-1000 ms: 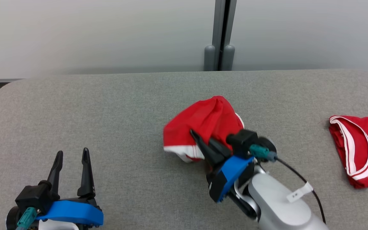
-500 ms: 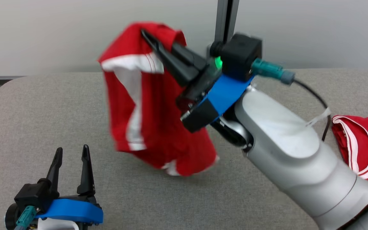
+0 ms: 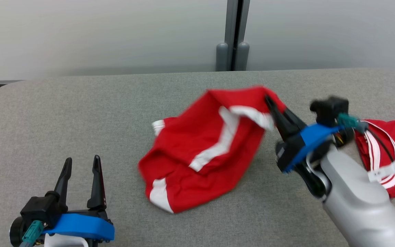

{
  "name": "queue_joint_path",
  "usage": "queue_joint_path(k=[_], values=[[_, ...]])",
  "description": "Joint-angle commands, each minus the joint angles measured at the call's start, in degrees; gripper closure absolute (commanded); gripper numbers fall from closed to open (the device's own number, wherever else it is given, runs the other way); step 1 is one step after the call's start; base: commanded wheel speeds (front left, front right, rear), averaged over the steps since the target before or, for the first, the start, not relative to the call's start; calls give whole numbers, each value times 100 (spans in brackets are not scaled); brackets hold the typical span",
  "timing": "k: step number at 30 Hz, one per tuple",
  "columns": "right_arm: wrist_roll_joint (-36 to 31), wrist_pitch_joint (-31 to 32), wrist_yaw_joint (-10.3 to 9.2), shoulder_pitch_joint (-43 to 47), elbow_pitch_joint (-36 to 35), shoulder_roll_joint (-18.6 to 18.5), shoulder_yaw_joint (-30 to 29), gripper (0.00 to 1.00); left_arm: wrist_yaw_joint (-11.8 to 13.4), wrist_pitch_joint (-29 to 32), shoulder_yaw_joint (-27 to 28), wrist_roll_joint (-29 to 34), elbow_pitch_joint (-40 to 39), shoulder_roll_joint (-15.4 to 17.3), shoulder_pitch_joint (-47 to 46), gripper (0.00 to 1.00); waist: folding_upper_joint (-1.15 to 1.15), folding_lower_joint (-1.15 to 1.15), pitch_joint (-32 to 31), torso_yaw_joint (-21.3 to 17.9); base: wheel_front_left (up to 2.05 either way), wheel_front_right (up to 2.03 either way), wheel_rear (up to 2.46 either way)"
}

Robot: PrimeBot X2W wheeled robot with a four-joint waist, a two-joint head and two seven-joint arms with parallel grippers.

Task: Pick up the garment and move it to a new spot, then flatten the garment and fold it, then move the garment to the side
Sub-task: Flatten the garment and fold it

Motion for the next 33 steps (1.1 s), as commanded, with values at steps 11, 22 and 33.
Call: queue_joint_path(k=[11, 22, 33], values=[[-578, -188, 2, 1129, 891, -161, -1234, 45, -10, -59, 14, -27, 74, 58, -103, 0, 0, 0, 65, -66, 0, 0, 0], [-1882, -196, 2, 1880, 290, -345, -2695, 0, 13, -153, 53, -79, 175, 40, -105, 0, 0, 0, 52, -296, 0, 0, 0], [-3887, 222, 2, 3253, -2118, 645, -3956, 0, 25, -244, 71, -102, 292, -9, 55, 0, 0, 0, -156, -472, 0, 0, 0]])
